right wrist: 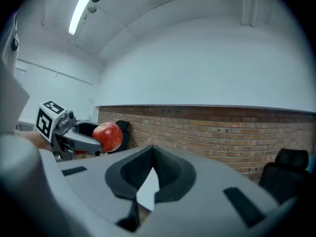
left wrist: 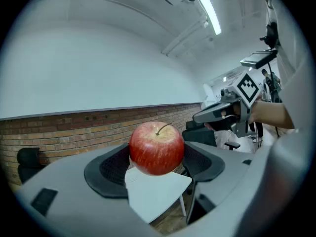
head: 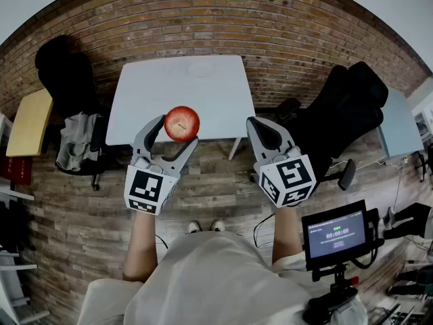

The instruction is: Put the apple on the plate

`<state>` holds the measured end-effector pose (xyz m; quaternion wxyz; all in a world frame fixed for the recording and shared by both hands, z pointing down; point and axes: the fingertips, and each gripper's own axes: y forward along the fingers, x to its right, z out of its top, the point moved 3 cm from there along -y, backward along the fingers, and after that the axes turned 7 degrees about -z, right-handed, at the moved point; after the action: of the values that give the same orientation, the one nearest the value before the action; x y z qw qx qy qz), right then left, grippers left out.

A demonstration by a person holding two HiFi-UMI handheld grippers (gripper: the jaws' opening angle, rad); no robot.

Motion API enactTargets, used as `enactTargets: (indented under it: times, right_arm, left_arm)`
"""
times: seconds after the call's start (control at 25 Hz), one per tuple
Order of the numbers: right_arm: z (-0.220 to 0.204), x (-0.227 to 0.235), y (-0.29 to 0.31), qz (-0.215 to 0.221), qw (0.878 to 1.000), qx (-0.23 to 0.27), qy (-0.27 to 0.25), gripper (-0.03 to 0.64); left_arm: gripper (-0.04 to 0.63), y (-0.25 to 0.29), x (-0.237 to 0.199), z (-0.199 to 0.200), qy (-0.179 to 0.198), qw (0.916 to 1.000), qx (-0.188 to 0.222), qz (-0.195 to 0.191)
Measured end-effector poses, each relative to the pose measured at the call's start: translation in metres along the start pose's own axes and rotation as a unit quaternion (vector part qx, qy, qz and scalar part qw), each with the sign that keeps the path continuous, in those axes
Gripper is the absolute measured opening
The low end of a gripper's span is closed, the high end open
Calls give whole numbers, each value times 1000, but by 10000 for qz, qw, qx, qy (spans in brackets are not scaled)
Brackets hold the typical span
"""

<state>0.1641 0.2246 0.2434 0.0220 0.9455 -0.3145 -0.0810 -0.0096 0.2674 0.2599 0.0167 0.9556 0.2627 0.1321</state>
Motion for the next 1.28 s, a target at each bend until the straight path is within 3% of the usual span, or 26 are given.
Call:
enactTargets:
  times: [0.2, 0.72, 1.28]
  right_arm:
    - [-2, -1, 1, 71, 9999, 33, 65, 2]
    - [-9, 15, 10, 841, 9933, 248, 754, 2]
    - [-17, 40, 15, 1269, 9886, 251, 773, 2]
  left_arm:
    - [353, -1, 0, -1, -1, 10000, 11, 22]
    - [353, 23, 10, -9, -27, 9997, -64, 226]
    - [353, 49, 24, -5, -151, 9988, -201, 417]
